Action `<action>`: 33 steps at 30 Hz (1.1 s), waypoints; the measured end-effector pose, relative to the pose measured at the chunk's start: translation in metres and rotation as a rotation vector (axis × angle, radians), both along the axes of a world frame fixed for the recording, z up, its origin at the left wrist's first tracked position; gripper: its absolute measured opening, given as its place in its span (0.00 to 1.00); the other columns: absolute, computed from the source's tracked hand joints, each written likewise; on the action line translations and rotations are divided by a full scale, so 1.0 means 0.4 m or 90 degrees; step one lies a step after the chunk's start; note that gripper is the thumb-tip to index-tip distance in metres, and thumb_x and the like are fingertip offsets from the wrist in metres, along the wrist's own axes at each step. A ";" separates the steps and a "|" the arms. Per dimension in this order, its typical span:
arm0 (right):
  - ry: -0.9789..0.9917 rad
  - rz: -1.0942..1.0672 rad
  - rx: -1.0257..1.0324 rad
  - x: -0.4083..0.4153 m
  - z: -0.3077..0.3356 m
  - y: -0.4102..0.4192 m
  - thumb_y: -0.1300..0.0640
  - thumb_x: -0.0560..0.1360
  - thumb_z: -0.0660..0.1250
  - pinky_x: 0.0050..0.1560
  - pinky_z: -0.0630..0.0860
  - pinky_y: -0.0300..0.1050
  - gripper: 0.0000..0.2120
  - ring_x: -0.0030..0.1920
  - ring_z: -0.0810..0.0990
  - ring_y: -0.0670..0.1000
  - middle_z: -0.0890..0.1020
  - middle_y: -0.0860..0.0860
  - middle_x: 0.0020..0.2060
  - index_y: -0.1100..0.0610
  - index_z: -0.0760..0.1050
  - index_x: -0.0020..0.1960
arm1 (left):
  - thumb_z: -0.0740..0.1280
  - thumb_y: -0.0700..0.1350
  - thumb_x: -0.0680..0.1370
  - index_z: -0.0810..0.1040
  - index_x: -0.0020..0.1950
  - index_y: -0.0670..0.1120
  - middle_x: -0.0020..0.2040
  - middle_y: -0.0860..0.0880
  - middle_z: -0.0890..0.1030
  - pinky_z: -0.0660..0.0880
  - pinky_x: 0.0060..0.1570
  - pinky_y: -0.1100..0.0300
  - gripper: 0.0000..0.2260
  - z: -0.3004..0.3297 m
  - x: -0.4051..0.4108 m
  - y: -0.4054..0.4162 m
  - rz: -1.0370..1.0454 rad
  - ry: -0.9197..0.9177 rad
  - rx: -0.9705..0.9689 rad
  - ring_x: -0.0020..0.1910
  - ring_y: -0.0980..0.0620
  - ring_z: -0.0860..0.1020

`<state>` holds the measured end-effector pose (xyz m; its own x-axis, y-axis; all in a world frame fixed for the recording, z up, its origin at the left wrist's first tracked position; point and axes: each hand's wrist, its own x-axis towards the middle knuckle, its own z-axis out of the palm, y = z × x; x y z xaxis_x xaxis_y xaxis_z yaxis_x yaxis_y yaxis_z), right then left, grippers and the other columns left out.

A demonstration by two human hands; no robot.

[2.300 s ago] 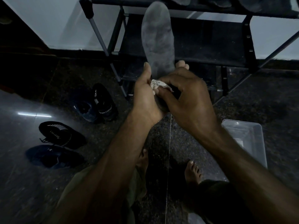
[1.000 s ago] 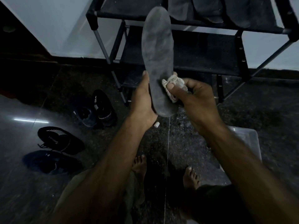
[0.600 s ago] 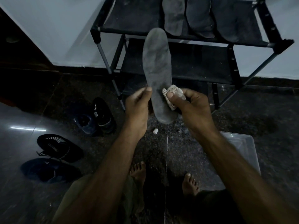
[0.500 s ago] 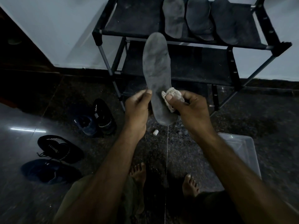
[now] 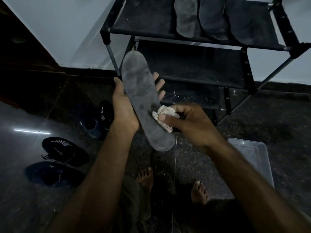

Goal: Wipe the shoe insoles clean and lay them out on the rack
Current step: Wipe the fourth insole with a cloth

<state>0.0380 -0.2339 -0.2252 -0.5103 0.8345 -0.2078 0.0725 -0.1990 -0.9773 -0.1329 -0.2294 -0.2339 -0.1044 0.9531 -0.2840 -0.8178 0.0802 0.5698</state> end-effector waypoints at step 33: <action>-0.396 -0.128 0.609 0.070 0.002 0.106 0.46 0.77 0.65 0.40 0.75 0.58 0.13 0.34 0.76 0.49 0.80 0.47 0.32 0.51 0.80 0.37 | 0.52 0.57 0.83 0.74 0.67 0.38 0.59 0.38 0.77 0.73 0.61 0.50 0.26 0.008 0.165 -0.039 -0.126 0.177 -0.102 0.59 0.42 0.76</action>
